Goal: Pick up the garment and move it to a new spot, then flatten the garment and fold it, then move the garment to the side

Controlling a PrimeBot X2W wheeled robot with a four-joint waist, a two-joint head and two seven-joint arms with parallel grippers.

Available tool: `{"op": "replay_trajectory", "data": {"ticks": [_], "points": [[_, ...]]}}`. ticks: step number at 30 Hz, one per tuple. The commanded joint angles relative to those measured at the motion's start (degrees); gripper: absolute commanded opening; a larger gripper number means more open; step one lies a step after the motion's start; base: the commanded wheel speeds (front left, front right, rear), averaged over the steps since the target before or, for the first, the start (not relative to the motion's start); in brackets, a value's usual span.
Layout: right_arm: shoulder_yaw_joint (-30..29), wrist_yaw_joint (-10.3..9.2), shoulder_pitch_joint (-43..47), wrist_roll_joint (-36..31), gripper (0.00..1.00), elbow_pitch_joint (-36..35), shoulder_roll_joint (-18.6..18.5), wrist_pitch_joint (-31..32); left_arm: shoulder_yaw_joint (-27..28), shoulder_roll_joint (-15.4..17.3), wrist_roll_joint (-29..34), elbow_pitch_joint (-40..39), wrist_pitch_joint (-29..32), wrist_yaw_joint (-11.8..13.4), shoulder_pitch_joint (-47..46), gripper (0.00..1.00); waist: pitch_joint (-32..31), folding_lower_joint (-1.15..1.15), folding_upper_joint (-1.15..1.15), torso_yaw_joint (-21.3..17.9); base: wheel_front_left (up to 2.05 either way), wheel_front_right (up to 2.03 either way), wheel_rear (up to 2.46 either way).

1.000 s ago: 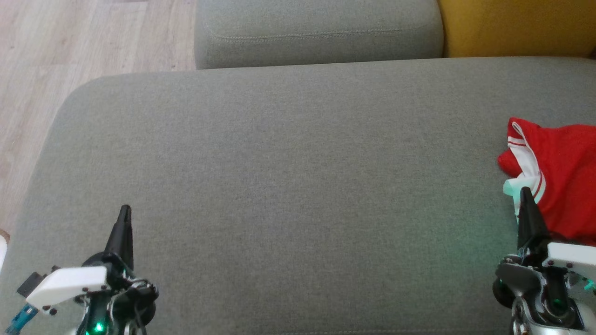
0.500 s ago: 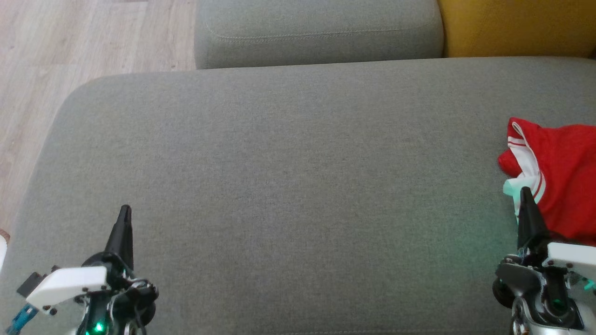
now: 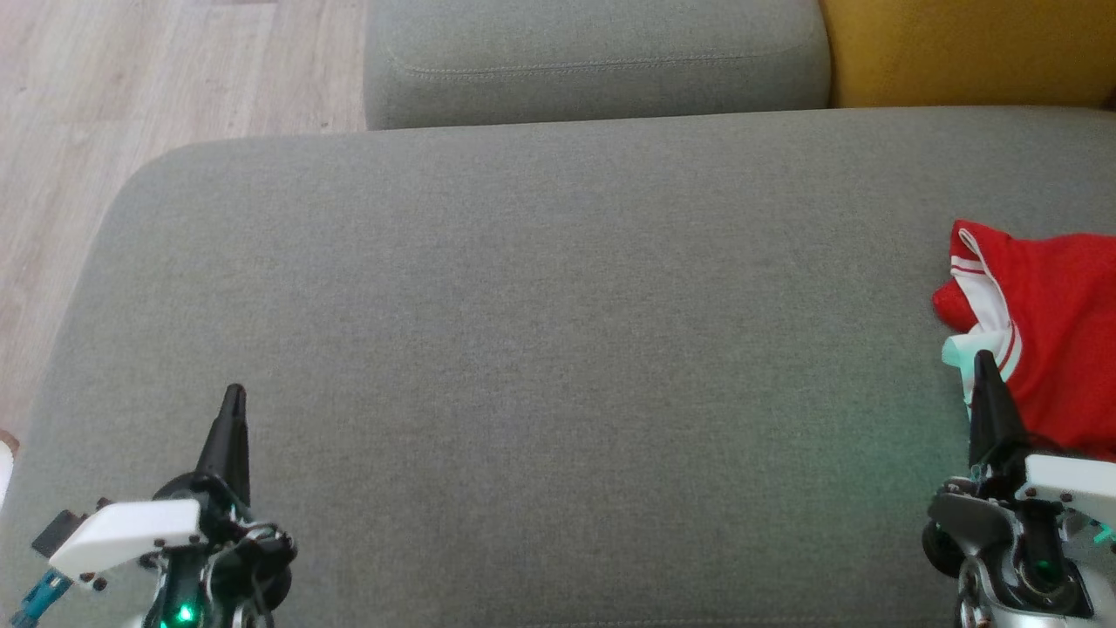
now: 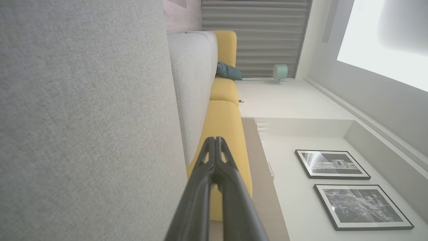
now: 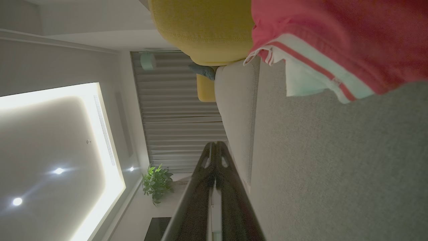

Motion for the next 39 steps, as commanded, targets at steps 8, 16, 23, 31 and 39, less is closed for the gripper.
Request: {"op": "replay_trajectory", "data": {"ticks": [8, 16, 23, 31, 39], "points": [[1.2, 0.23, -1.2, 0.4, 0.00, -2.2, -0.4, 0.3, 2.0, 0.8, -0.3, -2.2, 0.4, -0.4, -3.3, 0.00, 0.0, 0.00, 0.00, 0.0, 0.00, 0.00, 0.00], [1.2, 0.23, -1.2, 0.4, 0.00, -2.2, -0.4, 0.3, 2.0, 0.8, -0.3, -2.2, 0.4, -0.4, -3.3, 0.00, 0.0, 0.00, 0.00, 0.0, 0.00, 0.00, 0.00], [1.2, 0.23, -1.2, 0.4, 0.00, -2.2, -0.4, 0.3, 2.0, 0.8, -0.3, -2.2, 0.4, -0.4, -3.3, 0.00, 0.0, 0.00, 0.00, 0.0, 0.00, 0.00, 0.00], [1.2, 0.23, -1.2, 0.4, 0.00, -2.2, -0.4, 0.3, 2.0, 0.8, -0.3, -2.2, 0.4, -0.4, -3.3, 0.00, 0.0, 0.00, 0.00, 0.0, 0.00, 0.00, 0.00], [1.2, 0.23, -1.2, 0.4, 0.00, -2.2, -0.4, 0.3, 2.0, 0.8, -0.3, -2.2, 0.4, -0.4, -3.3, 0.00, 0.0, 0.00, 0.00, 0.0, 0.00, 0.00, 0.00]]}}
